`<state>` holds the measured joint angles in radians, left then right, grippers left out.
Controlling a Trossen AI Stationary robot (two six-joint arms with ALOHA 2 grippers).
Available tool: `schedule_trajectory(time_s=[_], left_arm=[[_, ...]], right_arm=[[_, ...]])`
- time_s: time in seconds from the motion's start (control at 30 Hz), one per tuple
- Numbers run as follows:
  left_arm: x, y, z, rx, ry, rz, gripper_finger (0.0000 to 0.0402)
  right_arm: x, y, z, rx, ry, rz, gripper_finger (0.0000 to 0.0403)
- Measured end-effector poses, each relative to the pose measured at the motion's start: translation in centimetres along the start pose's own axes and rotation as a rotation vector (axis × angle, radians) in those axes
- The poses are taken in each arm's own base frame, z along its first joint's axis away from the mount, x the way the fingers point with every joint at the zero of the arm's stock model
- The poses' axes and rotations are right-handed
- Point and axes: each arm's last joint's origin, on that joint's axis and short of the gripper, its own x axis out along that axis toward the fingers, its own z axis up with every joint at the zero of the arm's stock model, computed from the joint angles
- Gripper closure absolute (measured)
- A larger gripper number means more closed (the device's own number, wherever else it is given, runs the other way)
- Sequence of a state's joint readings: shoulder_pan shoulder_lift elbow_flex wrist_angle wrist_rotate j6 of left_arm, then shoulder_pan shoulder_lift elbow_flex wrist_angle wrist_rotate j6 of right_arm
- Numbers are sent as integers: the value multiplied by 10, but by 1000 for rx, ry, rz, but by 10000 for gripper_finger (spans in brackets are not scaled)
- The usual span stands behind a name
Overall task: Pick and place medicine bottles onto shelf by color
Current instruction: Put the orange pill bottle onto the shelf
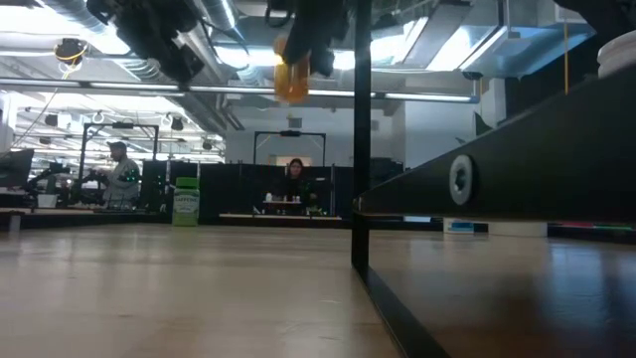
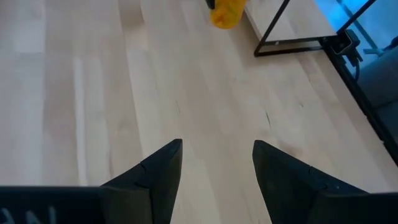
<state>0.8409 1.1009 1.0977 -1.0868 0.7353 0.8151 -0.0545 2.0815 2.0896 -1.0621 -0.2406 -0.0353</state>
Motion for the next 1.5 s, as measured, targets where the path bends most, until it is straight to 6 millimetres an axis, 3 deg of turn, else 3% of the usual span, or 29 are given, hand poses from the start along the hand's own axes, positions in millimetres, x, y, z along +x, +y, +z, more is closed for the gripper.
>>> schedule_trajectory(time_s=[0.4,0.7,0.93,1.2,1.5], left_arm=[[-8,-34,12,78,-74,-63,211],[9,-61,26,101,-72,-247,211],[22,-89,37,201,-58,-395,211],[31,-112,54,324,-142,-482,211],[36,-133,61,470,-201,-553,211]], right_arm=[[-47,51,3,-86,75,-26,206],[-76,97,-7,-148,67,63,206],[-104,144,-27,-129,68,22,205],[-134,186,-51,135,6,-76,205],[-121,246,-76,530,-112,-214,205]])
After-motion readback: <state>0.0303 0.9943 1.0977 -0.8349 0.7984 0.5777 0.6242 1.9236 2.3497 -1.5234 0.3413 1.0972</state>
